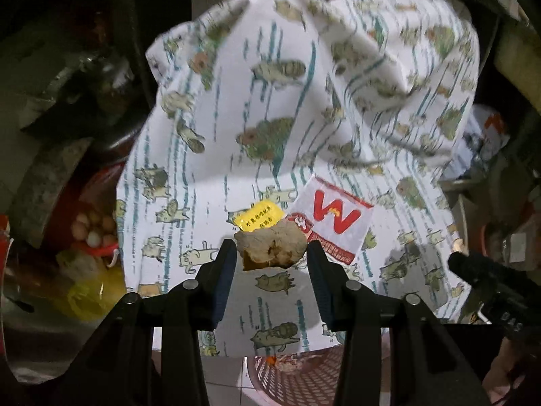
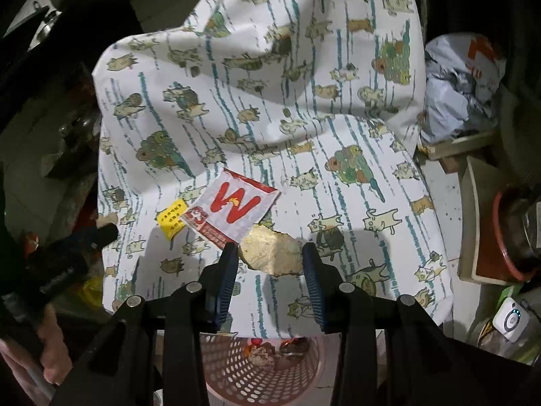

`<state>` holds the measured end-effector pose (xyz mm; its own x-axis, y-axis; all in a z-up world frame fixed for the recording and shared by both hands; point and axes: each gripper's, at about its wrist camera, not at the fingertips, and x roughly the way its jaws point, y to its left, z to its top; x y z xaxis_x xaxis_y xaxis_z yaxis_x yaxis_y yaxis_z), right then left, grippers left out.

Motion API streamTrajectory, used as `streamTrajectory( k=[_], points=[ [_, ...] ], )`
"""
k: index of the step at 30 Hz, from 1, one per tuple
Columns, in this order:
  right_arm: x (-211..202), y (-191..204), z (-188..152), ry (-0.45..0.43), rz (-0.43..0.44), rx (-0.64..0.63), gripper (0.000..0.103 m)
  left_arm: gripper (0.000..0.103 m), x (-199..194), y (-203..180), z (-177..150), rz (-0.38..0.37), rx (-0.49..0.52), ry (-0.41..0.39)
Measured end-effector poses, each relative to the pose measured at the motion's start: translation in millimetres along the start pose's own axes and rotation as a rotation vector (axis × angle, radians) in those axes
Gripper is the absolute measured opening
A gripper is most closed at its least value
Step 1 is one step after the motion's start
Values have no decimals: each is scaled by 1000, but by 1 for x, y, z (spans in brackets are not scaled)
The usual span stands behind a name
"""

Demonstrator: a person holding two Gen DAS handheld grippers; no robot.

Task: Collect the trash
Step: 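Carry both bread scraps down over the pink basket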

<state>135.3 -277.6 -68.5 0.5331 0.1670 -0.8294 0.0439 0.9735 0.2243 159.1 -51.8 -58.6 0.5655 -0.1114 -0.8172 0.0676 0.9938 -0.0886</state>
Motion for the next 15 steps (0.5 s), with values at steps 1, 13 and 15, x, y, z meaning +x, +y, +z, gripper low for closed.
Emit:
streamTrajectory(
  k=[1,13,15],
  points=[
    [-3,3,-1,-8,-2,-9,41,42,-7,1,-1,-5,4,-14],
    [-18,29,-29,-23,-24,-79,41,42,-54,2,-37,1,51,-87],
    [-24,31,-34,-29,-25,-89,41,42,-61,3,-43,4,58,-102]
  ],
)
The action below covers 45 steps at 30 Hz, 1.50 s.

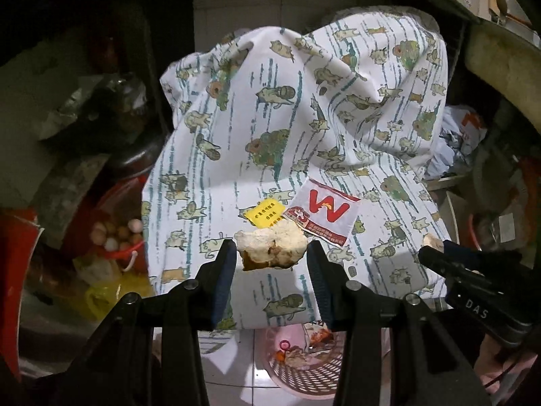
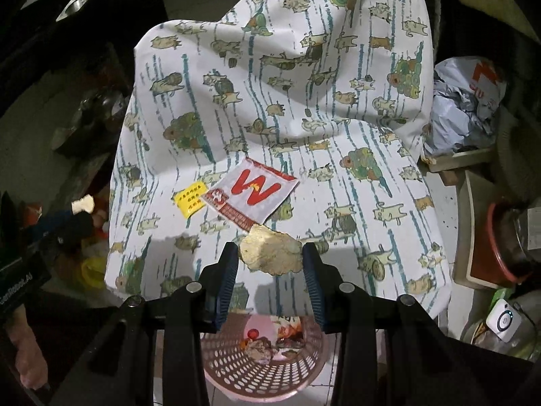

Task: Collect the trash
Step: 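Carry both bread scraps down over the pink basket, then open both tools to drop the bread scraps into the basket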

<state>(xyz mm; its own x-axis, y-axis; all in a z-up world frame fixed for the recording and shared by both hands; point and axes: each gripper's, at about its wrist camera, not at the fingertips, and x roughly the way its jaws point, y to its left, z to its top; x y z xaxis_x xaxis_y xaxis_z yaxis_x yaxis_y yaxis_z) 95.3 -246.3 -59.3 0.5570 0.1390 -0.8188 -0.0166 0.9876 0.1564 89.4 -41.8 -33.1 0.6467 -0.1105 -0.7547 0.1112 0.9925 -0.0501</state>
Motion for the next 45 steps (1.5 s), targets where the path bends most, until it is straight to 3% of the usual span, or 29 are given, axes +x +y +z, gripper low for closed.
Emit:
streamTrajectory(
  k=[7,10,15,17,21,27,31,36,38,40,43,45],
  points=[
    [-22,2,-13,-23,-2,-3,41,42,-11,-1,-17,-42,18,21],
    [-27,2,-17,-10,24,27,41,42,0,-1,-24,-79,2,94],
    [-34,7,-22,-7,49,21,41,42,38,-6,-49,-214,3,319],
    [-34,9,-25,8,63,8,41,42,48,-7,-58,-194,-22,355],
    [-24,12,-33,71,74,8,41,42,75,-17,-75,-245,9,435],
    [12,14,-53,183,93,9,41,42,126,-21,-103,-186,9,567],
    [46,5,-71,276,103,42,41,43,146,-30,-122,-134,70,602],
    [92,-1,-89,358,49,26,41,43,160,-38,-135,-102,120,607],
    [111,-5,-91,386,49,55,41,46,161,-41,-139,-95,138,603],
    [126,-13,-93,408,57,98,41,64,163,-45,-141,-109,140,620],
    [146,-21,-99,438,22,119,42,79,164,-51,-141,-104,143,628],
    [157,-23,-104,458,-12,111,43,81,164,-52,-140,-93,153,629]
  ],
)
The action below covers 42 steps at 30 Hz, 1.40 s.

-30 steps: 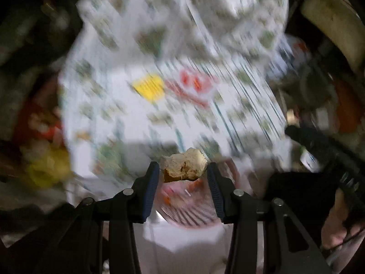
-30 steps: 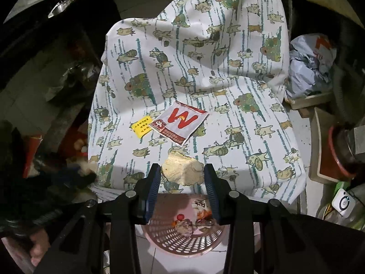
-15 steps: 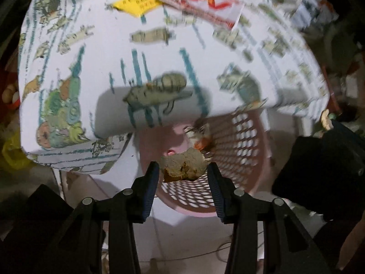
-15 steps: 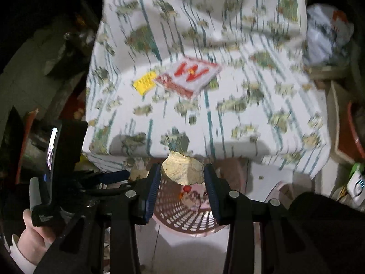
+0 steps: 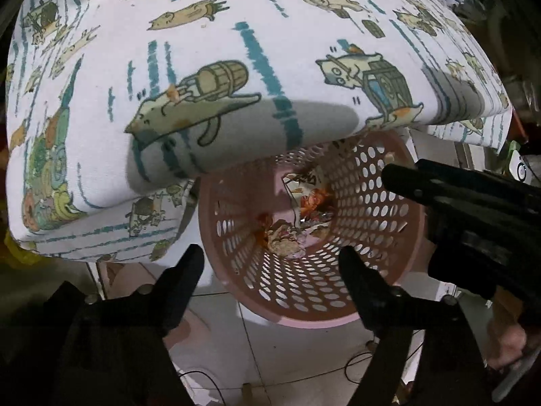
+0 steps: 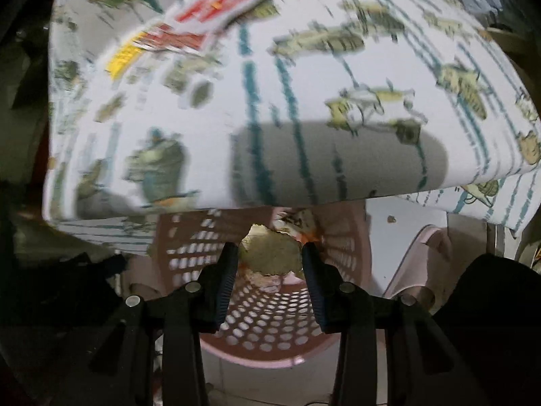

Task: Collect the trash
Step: 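Open both tools to drop the bread scraps into the basket, then move both open tools back over the table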

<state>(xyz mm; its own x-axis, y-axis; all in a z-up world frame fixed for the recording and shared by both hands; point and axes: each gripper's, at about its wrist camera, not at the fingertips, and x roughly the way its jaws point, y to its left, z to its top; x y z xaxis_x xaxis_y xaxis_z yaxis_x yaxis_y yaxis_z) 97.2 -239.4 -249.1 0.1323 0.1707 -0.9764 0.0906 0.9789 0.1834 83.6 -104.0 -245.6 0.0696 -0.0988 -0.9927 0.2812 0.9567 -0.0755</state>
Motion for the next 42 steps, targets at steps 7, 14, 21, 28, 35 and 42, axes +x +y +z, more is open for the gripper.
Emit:
streamTrajectory(
  k=[7,14,21,28,35,42],
  points=[
    [14,-5,0,21,-56,20,59,81,-11,26,0,45,-50,27],
    [-36,18,-1,-76,-36,-58,59,79,-56,46,4,71,-133,-40],
    [-103,33,-6,-231,-6,-99,59,79,-120,73,7,25,-216,-178],
    [-157,50,17,-319,-11,-172,59,79,-161,85,21,86,-185,-243],
    [-206,78,75,-372,-17,-327,69,80,-222,115,72,142,-236,-389],
    [-170,109,117,-300,16,-437,69,87,-224,137,106,131,-221,-459]
  ],
)
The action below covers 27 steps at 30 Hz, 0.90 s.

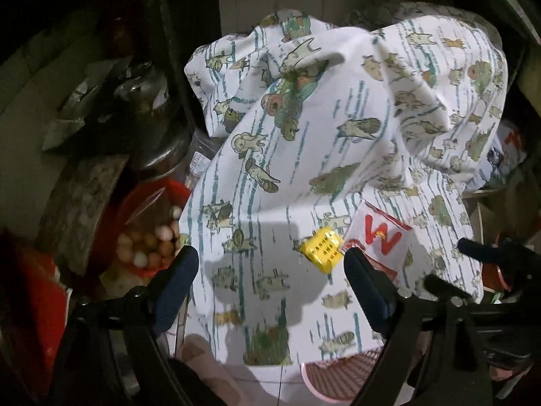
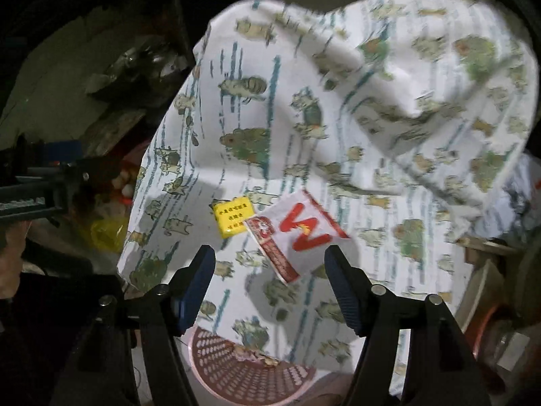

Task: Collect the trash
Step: 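Move both open tools back over the table, then grasp the red W wrapper with the right tool while the left tool approaches the yellow packet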

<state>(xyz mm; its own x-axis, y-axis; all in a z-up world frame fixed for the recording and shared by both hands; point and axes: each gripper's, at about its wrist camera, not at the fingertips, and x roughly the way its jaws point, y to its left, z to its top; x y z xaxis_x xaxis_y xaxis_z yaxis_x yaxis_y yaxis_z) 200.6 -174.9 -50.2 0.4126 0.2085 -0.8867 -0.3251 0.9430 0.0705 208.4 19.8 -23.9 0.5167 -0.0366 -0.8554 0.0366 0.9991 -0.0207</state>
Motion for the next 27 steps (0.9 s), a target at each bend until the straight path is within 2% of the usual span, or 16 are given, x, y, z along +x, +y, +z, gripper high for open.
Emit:
streamTrajectory(
  k=[2,5,7,9,13,16,20,24,25,26,27],
  points=[
    [24,2,3,33,-10,4,69,89,18,5,-2,11,-7,20],
    [57,5,2,80,-12,0,69,89,46,10,-1,12,-29,112],
    [74,8,0,108,-56,-26,69,89,58,16,3,41,-31,147],
    [84,15,4,107,-116,-69,69,91,65,24,7,83,-63,140],
    [106,27,10,150,-57,-98,69,92,78,37,14,74,-103,174],
    [130,31,10,182,-91,-116,69,94,83,40,16,61,-120,189],
    [156,27,4,234,-101,-68,69,95,85,37,18,23,-121,186],
    [165,17,4,216,-115,-41,70,96,90,32,20,63,-95,185],
    [165,14,4,213,-104,-31,66,96,92,31,20,68,-91,188],
    [164,11,5,213,-86,-18,47,96,93,31,21,67,-92,192],
    [163,7,5,213,-50,-5,34,96,95,31,21,63,-97,197]
  ],
)
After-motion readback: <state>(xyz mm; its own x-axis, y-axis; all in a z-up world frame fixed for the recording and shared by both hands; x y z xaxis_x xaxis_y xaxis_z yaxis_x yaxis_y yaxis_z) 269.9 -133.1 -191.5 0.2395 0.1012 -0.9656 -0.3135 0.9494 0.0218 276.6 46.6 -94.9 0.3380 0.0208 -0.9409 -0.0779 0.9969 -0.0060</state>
